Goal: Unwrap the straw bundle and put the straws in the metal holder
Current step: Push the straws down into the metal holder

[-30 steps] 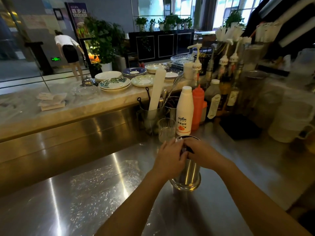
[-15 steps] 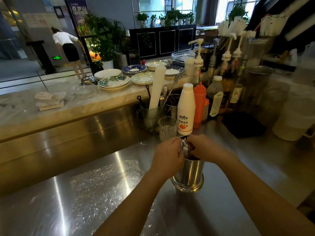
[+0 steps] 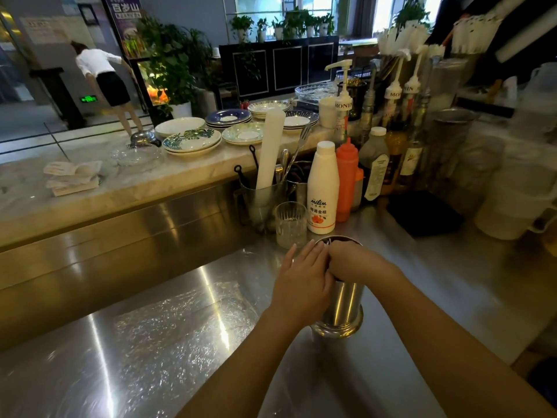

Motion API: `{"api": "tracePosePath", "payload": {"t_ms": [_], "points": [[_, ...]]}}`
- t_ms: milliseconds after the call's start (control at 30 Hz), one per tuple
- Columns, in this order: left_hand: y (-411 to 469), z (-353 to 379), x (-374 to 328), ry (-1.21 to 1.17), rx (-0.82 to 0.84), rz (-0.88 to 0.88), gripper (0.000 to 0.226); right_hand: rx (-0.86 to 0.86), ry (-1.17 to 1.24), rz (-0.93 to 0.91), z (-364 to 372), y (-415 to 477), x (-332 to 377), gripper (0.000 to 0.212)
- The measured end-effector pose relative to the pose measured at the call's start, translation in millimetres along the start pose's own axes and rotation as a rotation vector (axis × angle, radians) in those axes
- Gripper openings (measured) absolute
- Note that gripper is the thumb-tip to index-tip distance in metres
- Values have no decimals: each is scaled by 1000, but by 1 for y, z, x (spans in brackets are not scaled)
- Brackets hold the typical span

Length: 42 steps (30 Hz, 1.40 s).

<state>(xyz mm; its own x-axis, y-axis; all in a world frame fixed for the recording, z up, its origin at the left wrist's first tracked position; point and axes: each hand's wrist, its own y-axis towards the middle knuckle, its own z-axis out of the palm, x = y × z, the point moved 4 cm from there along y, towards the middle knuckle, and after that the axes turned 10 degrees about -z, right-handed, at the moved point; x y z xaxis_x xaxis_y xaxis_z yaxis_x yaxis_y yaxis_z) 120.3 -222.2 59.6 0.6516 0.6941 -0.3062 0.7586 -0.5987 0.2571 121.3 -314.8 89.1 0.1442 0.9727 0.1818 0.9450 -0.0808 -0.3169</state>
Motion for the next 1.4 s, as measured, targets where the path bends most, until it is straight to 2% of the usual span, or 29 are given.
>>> {"api": "tracePosePath", "payload": {"t_ms": [67,200,367,567,600,700,800,900,1067,1233,1400], "points": [[1,0,-1,-5,-16,-20,46,-32,47,2,2,-1,0,28],[1,-1,-2,-26,-33,-39,45,-259,197,29,-5,-8,-12,18],[0,0,-4,-40,-70,-70,44,-375,337,-66,-5,-4,-15,17],[-4,0,-2,-48,-111,-113,45,-427,734,-87,0,0,-16,17],[-4,0,-2,-54,-115,-111,45,-456,718,-87,-2,0,-18,15],[-3,-2,0,-87,-126,-102,46,-509,453,-82,-6,-2,-17,21],[-4,-2,1,-93,-134,-80,46,-393,300,-209,0,-4,-10,32],[-4,-2,1,-99,-135,-62,49,-303,238,-241,4,-4,-10,40],[-3,-5,1,-124,-157,-41,45,-303,112,-304,3,-6,-10,32],[-5,-20,4,-174,-213,-49,42,-455,94,-356,-4,-13,-9,23],[-22,-44,31,-190,-300,-154,37,-667,51,-440,-12,-20,16,30]]}}
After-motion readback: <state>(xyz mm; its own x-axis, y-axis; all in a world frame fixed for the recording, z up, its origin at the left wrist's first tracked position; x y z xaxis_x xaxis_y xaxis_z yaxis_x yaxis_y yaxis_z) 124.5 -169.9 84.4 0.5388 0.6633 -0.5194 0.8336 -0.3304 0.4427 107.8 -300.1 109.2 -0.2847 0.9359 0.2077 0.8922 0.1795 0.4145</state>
